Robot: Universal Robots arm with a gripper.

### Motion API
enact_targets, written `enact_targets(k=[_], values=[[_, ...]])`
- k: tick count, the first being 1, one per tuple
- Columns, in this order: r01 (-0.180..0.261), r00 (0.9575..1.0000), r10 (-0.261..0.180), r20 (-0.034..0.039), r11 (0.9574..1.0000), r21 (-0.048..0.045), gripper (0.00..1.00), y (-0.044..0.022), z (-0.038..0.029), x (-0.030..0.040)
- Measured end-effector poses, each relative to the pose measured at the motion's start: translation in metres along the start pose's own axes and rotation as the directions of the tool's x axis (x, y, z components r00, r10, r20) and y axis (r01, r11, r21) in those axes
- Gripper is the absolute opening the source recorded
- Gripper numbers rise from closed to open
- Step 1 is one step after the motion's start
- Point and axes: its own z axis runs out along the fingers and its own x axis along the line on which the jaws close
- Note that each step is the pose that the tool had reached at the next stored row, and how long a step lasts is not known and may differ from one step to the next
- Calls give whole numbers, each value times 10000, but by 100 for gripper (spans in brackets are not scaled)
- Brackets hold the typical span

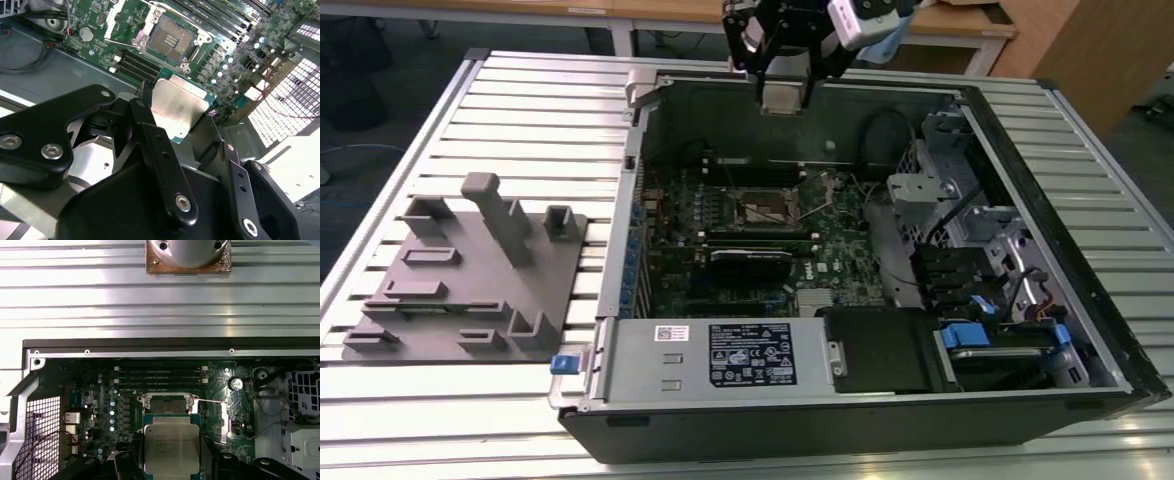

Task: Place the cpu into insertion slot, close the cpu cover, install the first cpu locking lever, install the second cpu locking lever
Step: 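Place the cpu into insertion slot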

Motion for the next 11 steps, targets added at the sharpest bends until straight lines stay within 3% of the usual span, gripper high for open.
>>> enact_targets(k=[11], values=[[1, 10000, -1, 14, 10000, 0, 54, -4, 42, -1]])
